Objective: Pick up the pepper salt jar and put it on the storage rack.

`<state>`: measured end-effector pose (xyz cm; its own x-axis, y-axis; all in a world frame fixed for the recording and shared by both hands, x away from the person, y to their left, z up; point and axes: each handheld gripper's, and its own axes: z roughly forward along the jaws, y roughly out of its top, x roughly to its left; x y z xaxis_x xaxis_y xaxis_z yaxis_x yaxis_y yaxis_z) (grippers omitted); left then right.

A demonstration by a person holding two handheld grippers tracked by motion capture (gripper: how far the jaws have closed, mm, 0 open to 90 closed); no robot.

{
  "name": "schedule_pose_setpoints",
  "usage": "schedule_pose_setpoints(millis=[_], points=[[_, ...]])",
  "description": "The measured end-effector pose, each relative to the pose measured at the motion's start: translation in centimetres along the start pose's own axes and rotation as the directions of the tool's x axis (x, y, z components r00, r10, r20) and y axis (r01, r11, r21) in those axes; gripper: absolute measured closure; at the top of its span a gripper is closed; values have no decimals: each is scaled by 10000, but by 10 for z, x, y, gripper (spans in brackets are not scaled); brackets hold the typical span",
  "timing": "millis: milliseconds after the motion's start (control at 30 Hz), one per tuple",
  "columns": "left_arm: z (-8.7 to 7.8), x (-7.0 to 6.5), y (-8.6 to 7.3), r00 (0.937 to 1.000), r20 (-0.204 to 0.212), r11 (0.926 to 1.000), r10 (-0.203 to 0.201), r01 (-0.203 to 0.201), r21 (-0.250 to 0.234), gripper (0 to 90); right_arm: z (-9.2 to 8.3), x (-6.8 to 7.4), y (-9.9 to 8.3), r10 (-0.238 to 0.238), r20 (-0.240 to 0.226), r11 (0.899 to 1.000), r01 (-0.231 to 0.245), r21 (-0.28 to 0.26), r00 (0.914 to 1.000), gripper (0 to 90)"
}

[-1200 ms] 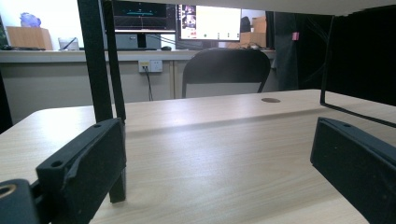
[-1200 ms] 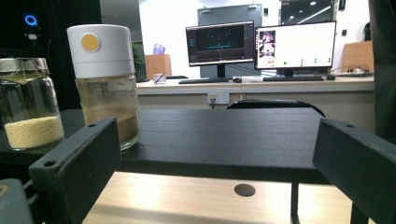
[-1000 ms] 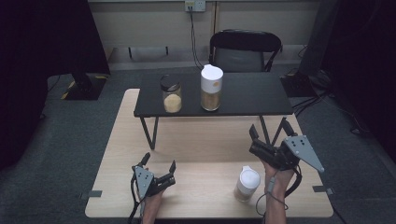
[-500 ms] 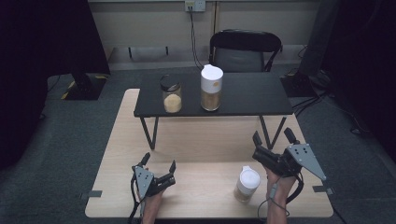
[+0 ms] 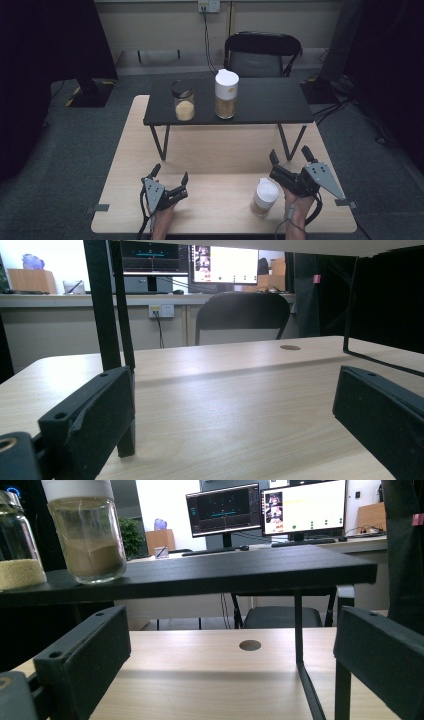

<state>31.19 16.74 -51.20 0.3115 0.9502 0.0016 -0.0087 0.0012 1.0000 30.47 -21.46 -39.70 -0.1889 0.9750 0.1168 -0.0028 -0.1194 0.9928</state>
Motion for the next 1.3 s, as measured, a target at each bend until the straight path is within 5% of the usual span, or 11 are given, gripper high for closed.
schedule_pose_setpoints(millis=[1300], points=[[0,0,0,10000,-8,10000,-3,3,3,27,-18,-41,-61,-116,1346,9978,26,668,9908,9]])
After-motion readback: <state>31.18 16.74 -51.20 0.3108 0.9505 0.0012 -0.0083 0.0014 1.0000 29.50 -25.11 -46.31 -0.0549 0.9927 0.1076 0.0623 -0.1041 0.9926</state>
